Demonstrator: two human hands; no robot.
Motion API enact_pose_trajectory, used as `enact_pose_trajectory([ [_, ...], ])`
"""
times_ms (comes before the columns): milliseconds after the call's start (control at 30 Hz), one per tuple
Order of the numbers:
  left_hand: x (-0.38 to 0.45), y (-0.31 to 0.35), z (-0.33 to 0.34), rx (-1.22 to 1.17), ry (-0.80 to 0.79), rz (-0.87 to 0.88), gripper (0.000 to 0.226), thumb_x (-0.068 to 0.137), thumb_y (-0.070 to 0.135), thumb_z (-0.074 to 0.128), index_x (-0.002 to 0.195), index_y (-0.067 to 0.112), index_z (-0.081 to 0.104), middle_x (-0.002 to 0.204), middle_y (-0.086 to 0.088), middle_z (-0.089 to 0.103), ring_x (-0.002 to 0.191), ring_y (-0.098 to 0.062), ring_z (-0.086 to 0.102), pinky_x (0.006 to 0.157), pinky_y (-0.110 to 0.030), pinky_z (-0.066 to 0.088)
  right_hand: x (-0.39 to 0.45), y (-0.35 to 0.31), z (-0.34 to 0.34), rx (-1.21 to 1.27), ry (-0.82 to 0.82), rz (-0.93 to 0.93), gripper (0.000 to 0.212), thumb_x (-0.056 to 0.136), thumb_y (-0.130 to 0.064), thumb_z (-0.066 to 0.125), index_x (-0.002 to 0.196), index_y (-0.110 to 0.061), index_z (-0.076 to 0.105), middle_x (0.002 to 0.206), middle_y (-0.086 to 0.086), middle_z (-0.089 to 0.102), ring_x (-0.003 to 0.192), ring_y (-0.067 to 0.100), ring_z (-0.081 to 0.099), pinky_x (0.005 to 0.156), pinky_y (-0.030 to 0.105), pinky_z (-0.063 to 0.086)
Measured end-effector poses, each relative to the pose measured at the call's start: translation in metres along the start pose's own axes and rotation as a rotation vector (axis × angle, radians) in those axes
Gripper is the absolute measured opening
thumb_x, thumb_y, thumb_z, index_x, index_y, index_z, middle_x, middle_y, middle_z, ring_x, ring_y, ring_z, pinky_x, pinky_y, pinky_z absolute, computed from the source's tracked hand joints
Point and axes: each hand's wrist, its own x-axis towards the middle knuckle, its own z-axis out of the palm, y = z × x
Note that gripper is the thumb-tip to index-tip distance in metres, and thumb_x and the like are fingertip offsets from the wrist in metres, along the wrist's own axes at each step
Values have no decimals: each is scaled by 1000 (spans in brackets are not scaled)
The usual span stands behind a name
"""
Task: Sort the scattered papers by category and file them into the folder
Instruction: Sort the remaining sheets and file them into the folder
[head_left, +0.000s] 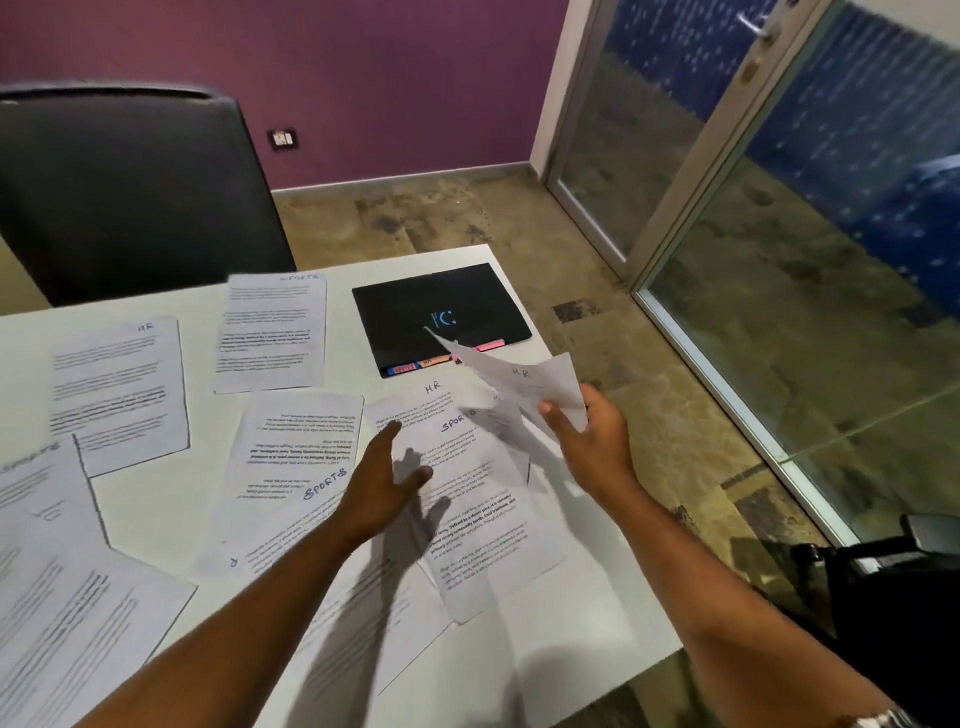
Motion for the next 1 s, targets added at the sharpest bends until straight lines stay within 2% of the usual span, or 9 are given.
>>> enact_pose_trajectory([
  [100, -17, 17, -22, -89, 74, 9, 87, 86, 52, 67, 156, 28, 20, 164, 4, 22, 147, -21, 28, 115, -43, 29, -20, -29, 8, -5, 11, -98, 19, 93, -36, 71, 108, -43, 62, 106, -23, 67, 98, -2, 66, 80, 22, 57],
  [200, -33, 22, -42, -135, 109, 26, 84, 87, 47, 69, 155, 33, 21, 163, 6, 22, 147, -21, 30, 113, -45, 33, -37, -59, 17, 77, -39, -113, 26, 93, -35, 71, 116, -29, 63, 107, -18, 69, 97, 1, 68, 75, 20, 59],
  [333, -55, 17, -69, -325, 122, 55, 85, 84, 41, 72, 153, 32, 23, 161, 10, 25, 145, -13, 29, 115, -41, 32, -52, -79, 35, 242, -173, -5, 35, 93, -26, 73, 125, -15, 65, 115, 1, 72, 101, 22, 72, 82, 36, 63],
  [433, -70, 5, -86, -404, 104, 43, 62, 88, 32, 72, 142, 28, 43, 147, 12, 49, 136, -9, 43, 114, -39, 35, -65, -76, 49, 286, -278, 85, 39, 93, -34, 72, 128, -19, 63, 118, 1, 73, 104, 25, 72, 86, 41, 63],
  [533, -85, -1, -94, -431, 59, 33, 28, 93, 20, 67, 121, 21, 65, 118, 8, 72, 115, -14, 65, 101, -40, 51, -68, -68, 60, 286, -322, 146, 37, 92, -44, 72, 123, -26, 64, 115, -3, 75, 100, 25, 74, 84, 43, 63],
  [700, -101, -26, -98, -336, 173, -21, 21, 97, 25, 62, 117, 19, 66, 109, 2, 75, 97, -15, 72, 82, -36, 59, -40, -35, 87, 244, -266, 372, 31, 96, -43, 66, 116, -21, 61, 115, 2, 73, 93, 20, 75, 81, 37, 61],
  [800, -107, -53, -92, -257, 262, -134, 19, 96, 30, 63, 112, 20, 66, 105, 1, 74, 95, -21, 71, 83, -46, 58, -11, 15, 88, 23, -258, 428, 30, 96, -43, 64, 116, -20, 66, 119, 6, 72, 102, 23, 71, 91, 43, 57],
  [867, -109, -69, -86, -245, 274, -209, 26, 90, 41, 64, 108, 23, 66, 102, 2, 75, 94, -22, 71, 85, -52, 56, 6, 51, 80, -275, -313, 328, 29, 94, -39, 67, 116, -20, 68, 124, 4, 69, 110, 24, 66, 94, 35, 50],
  [1000, -111, -78, -74, -269, 347, -300, 26, 78, 54, 60, 96, 35, 65, 84, 5, 71, 77, -21, 65, 71, -44, 55, 45, 94, 71, -522, -413, 197, 27, 87, -29, 71, 114, -28, 69, 126, 6, 59, 111, 27, 65, 91, 29, 49],
])
